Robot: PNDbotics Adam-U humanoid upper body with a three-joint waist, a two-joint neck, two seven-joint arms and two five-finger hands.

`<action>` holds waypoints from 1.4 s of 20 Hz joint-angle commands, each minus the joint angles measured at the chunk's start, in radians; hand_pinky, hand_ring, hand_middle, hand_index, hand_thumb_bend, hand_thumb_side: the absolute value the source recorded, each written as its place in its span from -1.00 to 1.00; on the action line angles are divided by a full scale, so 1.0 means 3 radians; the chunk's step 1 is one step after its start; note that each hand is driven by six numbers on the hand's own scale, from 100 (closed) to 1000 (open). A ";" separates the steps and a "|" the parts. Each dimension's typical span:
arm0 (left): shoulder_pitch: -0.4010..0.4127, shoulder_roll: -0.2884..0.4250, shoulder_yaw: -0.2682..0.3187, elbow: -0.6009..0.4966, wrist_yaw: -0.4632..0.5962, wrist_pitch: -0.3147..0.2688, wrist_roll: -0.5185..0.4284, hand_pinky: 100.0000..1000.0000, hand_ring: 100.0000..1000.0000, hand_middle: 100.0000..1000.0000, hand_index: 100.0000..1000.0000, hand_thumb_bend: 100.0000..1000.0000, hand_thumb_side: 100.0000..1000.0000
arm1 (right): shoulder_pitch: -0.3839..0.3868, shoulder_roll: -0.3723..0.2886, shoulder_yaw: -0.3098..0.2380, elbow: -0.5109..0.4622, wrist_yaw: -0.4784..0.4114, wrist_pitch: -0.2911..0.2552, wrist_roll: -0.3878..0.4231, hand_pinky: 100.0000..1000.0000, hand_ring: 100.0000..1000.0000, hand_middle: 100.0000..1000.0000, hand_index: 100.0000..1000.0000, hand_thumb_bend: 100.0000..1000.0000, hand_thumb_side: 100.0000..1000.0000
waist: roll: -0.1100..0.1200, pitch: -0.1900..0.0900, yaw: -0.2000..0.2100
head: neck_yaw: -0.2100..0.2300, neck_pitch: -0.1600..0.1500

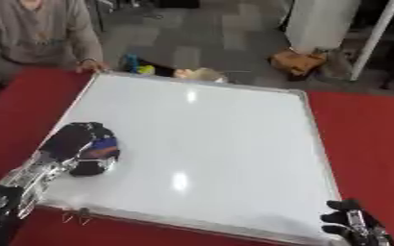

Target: Wipe the whiteboard clean with a brush.

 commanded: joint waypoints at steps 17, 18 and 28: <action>0.0051 0.0115 0.0122 0.0333 0.0060 0.0234 0.0116 0.06 -0.03 0.06 0.52 0.00 0.31 | -0.0014 -0.0039 -0.0023 -0.0044 0.0004 -0.0004 -0.0007 0.11 0.19 -0.16 0.29 -1.00 0.73 | -0.0014 0.0006 0.0021 | 0.0022 -0.0036; 0.0055 0.0105 0.0089 0.0304 0.0061 0.0200 0.0099 0.06 -0.03 0.06 0.52 0.00 0.32 | -0.0015 -0.0039 -0.0023 -0.0045 0.0004 -0.0004 -0.0006 0.11 0.19 -0.16 0.29 -1.00 0.74 | -0.0014 0.0006 0.0019 | 0.0023 -0.0036; 0.0076 -0.0039 -0.0130 0.0059 -0.0042 0.0031 -0.0025 0.06 -0.03 0.05 0.53 -0.08 0.36 | -0.0038 -0.0050 0.0001 -0.0052 -0.0004 -0.0002 0.0016 0.11 0.19 -0.16 0.29 -1.00 0.73 | -0.0005 0.0012 -0.0049 | 0.0095 -0.0048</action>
